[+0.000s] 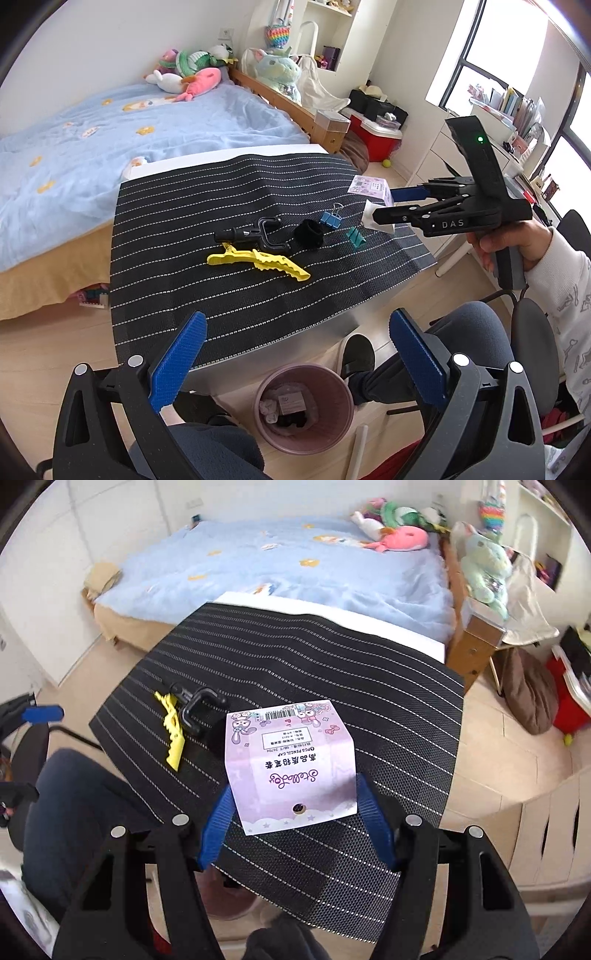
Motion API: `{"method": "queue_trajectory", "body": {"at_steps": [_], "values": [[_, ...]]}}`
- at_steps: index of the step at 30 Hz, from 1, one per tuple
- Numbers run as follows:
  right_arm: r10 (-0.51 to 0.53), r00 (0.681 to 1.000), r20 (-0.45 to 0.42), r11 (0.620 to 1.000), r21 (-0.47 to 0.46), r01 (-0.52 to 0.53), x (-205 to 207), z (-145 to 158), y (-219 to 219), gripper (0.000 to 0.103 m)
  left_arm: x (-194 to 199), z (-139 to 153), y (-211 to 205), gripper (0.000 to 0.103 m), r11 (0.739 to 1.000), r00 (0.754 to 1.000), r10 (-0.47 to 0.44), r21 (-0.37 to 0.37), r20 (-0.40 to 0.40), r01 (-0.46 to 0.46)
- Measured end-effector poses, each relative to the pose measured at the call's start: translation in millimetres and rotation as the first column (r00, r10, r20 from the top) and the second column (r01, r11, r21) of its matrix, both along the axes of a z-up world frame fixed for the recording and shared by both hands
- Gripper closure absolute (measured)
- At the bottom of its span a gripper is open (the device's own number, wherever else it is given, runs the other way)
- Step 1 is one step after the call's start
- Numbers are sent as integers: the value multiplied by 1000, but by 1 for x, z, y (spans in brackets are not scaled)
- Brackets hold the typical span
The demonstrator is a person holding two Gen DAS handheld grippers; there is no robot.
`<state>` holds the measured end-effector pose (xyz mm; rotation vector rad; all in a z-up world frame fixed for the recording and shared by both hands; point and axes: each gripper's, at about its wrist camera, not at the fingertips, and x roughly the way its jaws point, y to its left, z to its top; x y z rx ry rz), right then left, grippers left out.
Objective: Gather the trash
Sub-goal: 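Grasp the pink tissue box with the right gripper, then grasp the black item with the left gripper while the right gripper holds the box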
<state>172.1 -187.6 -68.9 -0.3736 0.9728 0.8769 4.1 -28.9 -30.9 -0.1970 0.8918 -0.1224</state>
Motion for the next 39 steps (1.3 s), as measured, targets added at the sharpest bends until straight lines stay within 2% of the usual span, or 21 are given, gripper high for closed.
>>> {"method": "queue_trajectory", "body": {"at_steps": [5,11,26,33,39], "values": [[-32,999,-5,999,21,32,-2,2,-5,39,5,1,0,8,1000,1000,-1,0,1,1],[-29,999,41,997,-72,32,-5,-8,-2,39,7,4,-2,8,1000,1000,-5,3,7,5],[-54,990,130,974,-210,80,-4,-25,-5,39,9,2,-5,8,1000,1000,-10,11,-5,10],[-100,980,170,973,-191,133,-3,-21,-13,39,12,0,-5,8,1000,1000,-11,18,-14,11],[-144,982,126,984,-86,155,-7,-6,-22,39,21,2,-6,8,999,1000,-13,36,-16,14]]}}
